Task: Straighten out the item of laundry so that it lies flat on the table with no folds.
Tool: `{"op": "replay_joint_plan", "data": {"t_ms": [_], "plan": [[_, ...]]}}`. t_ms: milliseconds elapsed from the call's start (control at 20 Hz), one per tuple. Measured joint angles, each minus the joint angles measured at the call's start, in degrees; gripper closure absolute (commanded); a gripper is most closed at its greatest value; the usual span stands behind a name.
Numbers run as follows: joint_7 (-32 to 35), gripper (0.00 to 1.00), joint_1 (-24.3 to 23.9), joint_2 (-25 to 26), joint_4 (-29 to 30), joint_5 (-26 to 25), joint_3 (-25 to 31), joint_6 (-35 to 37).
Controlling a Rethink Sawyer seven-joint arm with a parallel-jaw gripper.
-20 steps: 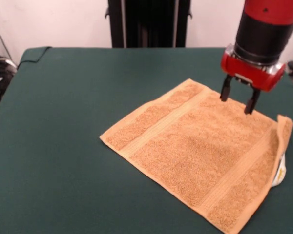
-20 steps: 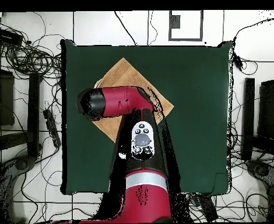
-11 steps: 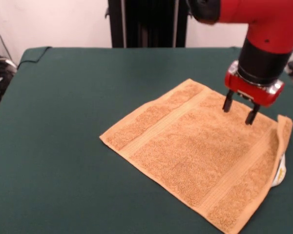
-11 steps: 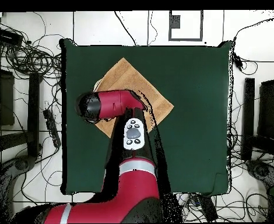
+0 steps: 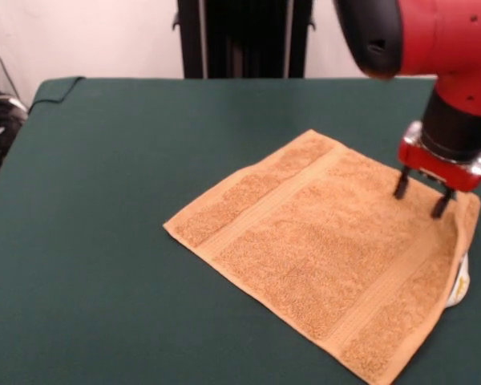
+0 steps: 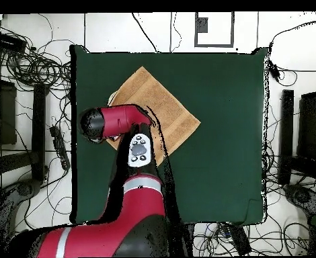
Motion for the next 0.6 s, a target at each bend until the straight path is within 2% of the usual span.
{"op": "replay_joint_plan", "data": {"t_ms": [300,600], "plan": [[0.5,0.0,3.5,3.6,-7.1,3.0,-1.7,1.3],[0.5,0.0,4.7,5.7,-11.4,5.1,-3.4,2.7]]}}
